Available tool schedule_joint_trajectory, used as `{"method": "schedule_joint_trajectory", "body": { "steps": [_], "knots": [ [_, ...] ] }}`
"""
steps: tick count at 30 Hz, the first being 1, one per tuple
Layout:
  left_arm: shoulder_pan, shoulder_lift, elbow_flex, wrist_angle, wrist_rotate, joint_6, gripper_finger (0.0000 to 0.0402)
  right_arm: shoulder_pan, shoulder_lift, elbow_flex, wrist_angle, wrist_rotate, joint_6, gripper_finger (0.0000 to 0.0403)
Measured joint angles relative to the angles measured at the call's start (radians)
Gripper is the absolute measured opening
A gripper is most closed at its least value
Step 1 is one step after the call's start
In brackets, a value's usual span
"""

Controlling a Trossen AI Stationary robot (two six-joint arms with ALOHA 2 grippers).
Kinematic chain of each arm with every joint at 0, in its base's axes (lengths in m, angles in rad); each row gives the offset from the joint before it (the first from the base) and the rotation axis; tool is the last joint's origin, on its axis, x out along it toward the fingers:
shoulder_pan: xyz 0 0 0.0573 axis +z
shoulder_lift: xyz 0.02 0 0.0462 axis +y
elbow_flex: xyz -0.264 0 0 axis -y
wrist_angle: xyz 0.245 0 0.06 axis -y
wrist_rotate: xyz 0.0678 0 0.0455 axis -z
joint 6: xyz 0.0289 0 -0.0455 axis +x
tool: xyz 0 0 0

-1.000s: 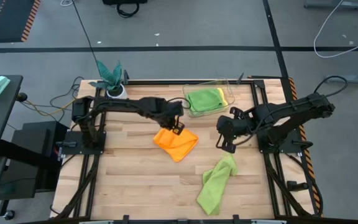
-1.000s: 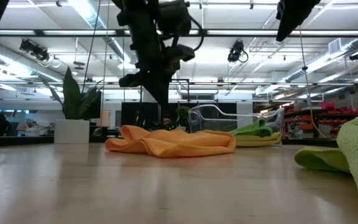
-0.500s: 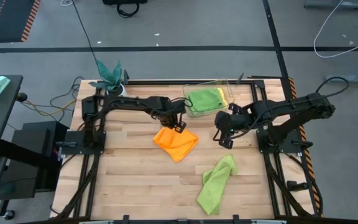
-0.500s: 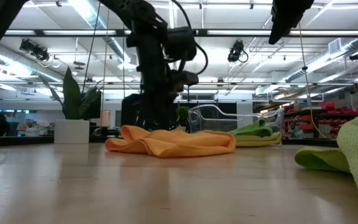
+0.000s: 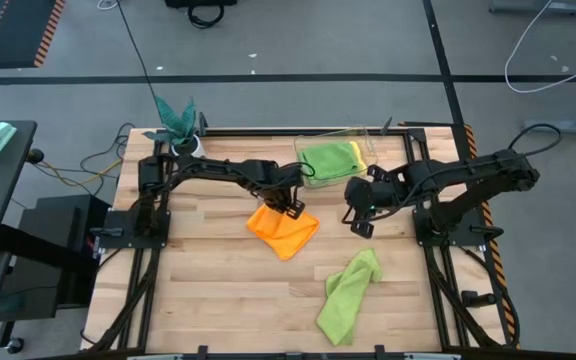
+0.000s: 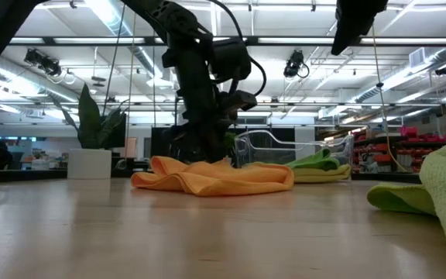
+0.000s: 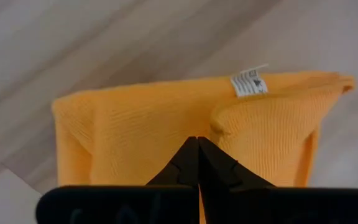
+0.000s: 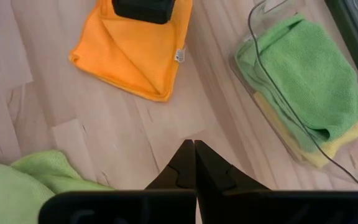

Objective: Fold microfiber towels
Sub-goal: Fold the orange towel

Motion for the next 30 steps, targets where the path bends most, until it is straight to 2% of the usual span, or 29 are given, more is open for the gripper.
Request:
{"method": "schedule_joint_trajectory", "body": {
  "steps": [10,15,22,25,30],
  "knots": [
    [-0.079,0.012,0.000,0.046,0.098,-0.001,0.0004,-0.017,0.000,0.000,-0.001,0.000,-0.006,0.0000],
    [-0.163,0.012,0.000,0.055,0.102,-0.029,0.0011,-0.016,0.000,0.000,-0.003,0.000,-0.006,0.0000],
    [-0.248,0.012,0.000,0.159,0.125,-0.084,0.0006,-0.016,0.000,0.000,-0.003,0.000,-0.025,0.0000],
    [-0.243,0.012,0.012,0.165,0.116,-0.084,0.0010,-0.016,0.000,0.000,-0.003,0.000,-0.034,0.0000],
    [-0.168,0.012,0.086,0.063,0.062,-0.026,0.0005,-0.016,0.000,0.000,-0.002,0.000,-0.046,0.0000]
  ]
}}
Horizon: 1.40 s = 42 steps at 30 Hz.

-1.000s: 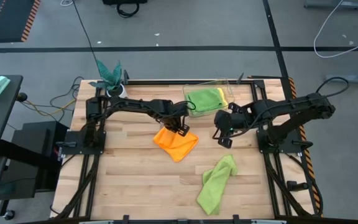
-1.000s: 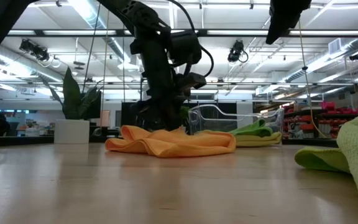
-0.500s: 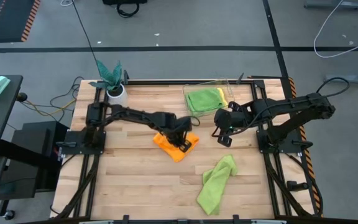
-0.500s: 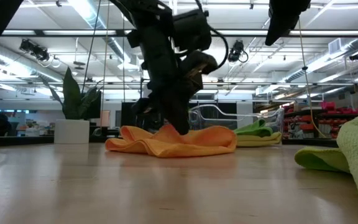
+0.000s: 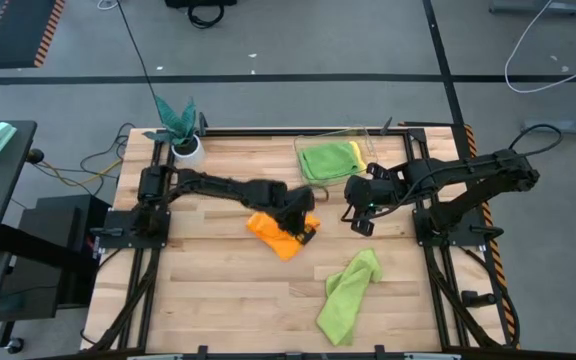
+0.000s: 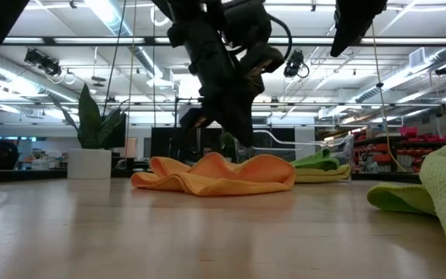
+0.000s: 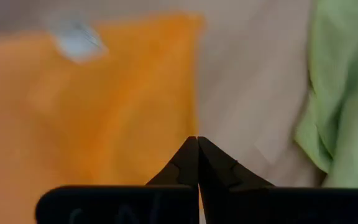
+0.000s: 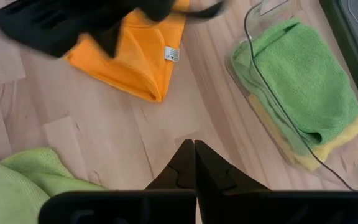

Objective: Fold microfiber towels
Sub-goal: Fold the orange towel

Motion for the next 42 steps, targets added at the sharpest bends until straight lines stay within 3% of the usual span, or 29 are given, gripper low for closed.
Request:
{"method": "schedule_joint_trajectory", "body": {
  "steps": [5,10,29,42],
  "knots": [
    [0.089,-0.002,0.080,-0.232,-0.067,0.059,0.0010,0.000,0.000,0.000,0.000,-0.010,0.003,0.0000],
    [0.153,-0.002,0.065,-0.370,-0.072,0.096,0.0006,0.000,0.000,0.000,0.000,-0.019,0.004,0.0000],
    [0.145,0.106,0.058,-0.251,-0.026,0.076,0.0006,0.000,0.000,0.000,0.003,-0.019,-0.004,0.0000],
    [0.084,0.114,0.058,-0.156,-0.006,0.042,0.0010,0.000,0.000,0.000,0.004,-0.019,-0.004,0.0000]
  ]
}}
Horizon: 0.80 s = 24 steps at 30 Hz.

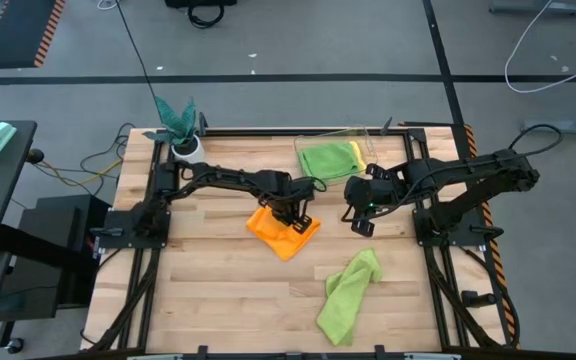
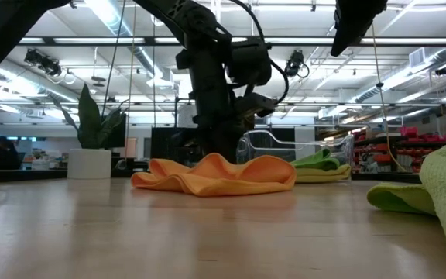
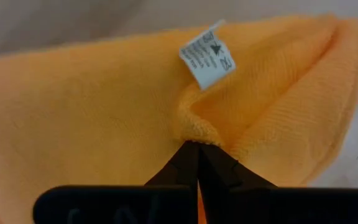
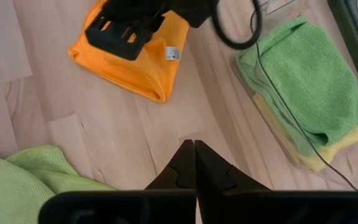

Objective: Fold microfiber towels
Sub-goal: Fold the orange towel

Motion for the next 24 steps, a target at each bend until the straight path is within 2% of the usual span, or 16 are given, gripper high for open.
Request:
{"method": "schedule_joint_trajectory", "body": {
  "steps": [12,21,24],
  "knots": [
    [-0.133,0.000,0.018,0.029,0.017,-0.047,0.0009,0.000,0.000,0.000,0.000,0.000,0.000,0.0000],
    [-0.176,0.000,0.086,0.058,0.004,-0.071,0.0010,0.000,0.000,0.000,0.000,0.000,-0.008,0.0000],
    [-0.186,0.000,0.116,0.049,0.037,-0.071,0.0005,0.000,0.000,0.000,0.000,0.000,-0.008,0.0000]
  ]
}}
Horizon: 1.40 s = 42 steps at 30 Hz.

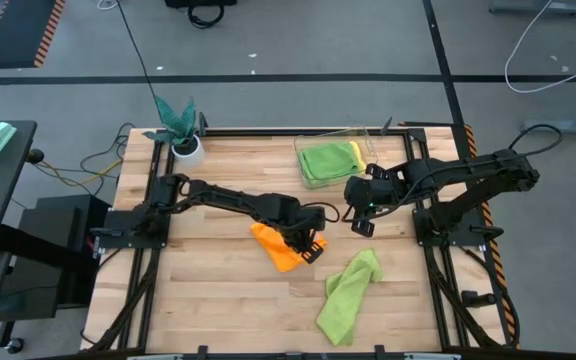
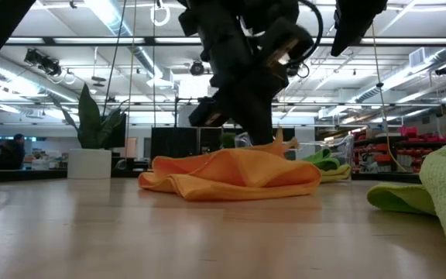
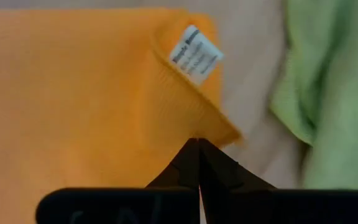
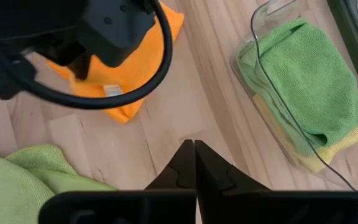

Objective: Fold microfiber towels
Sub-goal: Fold the orange towel

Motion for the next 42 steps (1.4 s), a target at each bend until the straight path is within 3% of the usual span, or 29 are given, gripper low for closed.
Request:
{"method": "schedule_joint_trajectory", "body": {
  "steps": [4,7,10,14,24,36,42],
  "knots": [
    [-0.027,0.000,0.012,-0.028,0.092,0.000,0.0011,0.000,0.000,0.000,0.000,0.000,0.000,0.0000],
    [-0.071,0.000,0.012,-0.106,0.107,0.002,0.0008,0.000,0.000,0.000,0.000,-0.002,0.002,0.0000],
    [-0.110,0.000,0.011,-0.199,0.102,0.019,0.0005,0.000,0.000,0.000,0.000,-0.004,0.008,0.0000],
    [-0.129,-0.005,0.011,-0.219,0.022,0.002,0.0012,0.000,0.000,0.000,0.000,-0.004,0.008,0.0000],
    [-0.029,-0.108,0.012,-0.202,-0.126,-0.019,0.0012,0.000,0.000,0.000,0.011,-0.004,-0.011,0.0000],
    [0.072,-0.069,0.006,-0.258,-0.074,0.096,0.0008,0.000,0.000,0.000,0.015,-0.011,0.042,0.0000],
    [0.067,-0.048,0.009,-0.131,-0.021,0.111,0.0011,0.000,0.000,-0.003,0.016,-0.015,0.042,0.0000]
  ]
}}
